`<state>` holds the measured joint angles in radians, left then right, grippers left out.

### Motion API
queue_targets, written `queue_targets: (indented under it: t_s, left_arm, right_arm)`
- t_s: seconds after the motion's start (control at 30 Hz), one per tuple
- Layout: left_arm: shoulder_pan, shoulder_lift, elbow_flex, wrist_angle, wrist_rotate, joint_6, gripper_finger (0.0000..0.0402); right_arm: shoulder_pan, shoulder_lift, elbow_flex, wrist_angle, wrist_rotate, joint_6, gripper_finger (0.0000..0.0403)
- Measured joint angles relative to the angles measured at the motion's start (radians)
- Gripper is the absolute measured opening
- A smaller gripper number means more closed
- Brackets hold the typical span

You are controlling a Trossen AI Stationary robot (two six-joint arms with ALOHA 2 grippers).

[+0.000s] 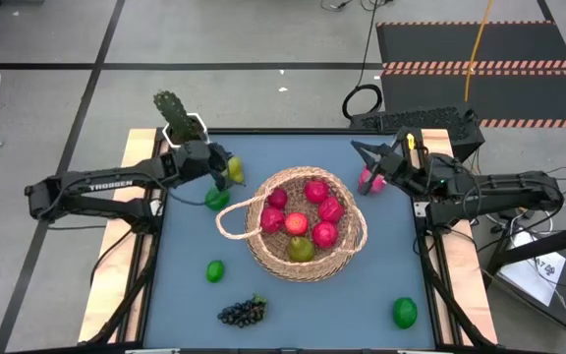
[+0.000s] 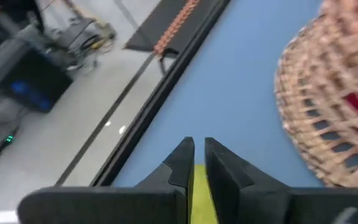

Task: Build produce basket
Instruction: Put the light green pear into the brown basket

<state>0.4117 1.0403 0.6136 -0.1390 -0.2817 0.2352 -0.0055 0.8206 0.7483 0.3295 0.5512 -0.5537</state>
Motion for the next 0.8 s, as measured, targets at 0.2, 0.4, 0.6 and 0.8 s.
queue_targets:
  t_s: [0.2,0.4,0.6,0.8]
  left_arm:
    - [-0.003,0.027,0.036,-0.003,0.027,0.130,0.0080]
    - [-0.041,0.027,0.036,-0.066,-0.043,0.209,0.0158]
    - [-0.074,0.044,0.043,-0.100,-0.063,0.319,0.0247]
    - [-0.075,0.160,0.124,-0.237,-0.106,0.448,0.0257]
  right_arm:
    - [-0.001,0.041,0.000,0.026,-0.001,0.016,0.0000]
    - [-0.001,0.055,0.000,0.022,-0.001,0.107,0.0000]
    - [0.022,0.055,0.000,-0.099,-0.002,0.314,0.0000]
    - [0.074,0.055,0.000,-0.193,-0.002,0.474,0.0000]
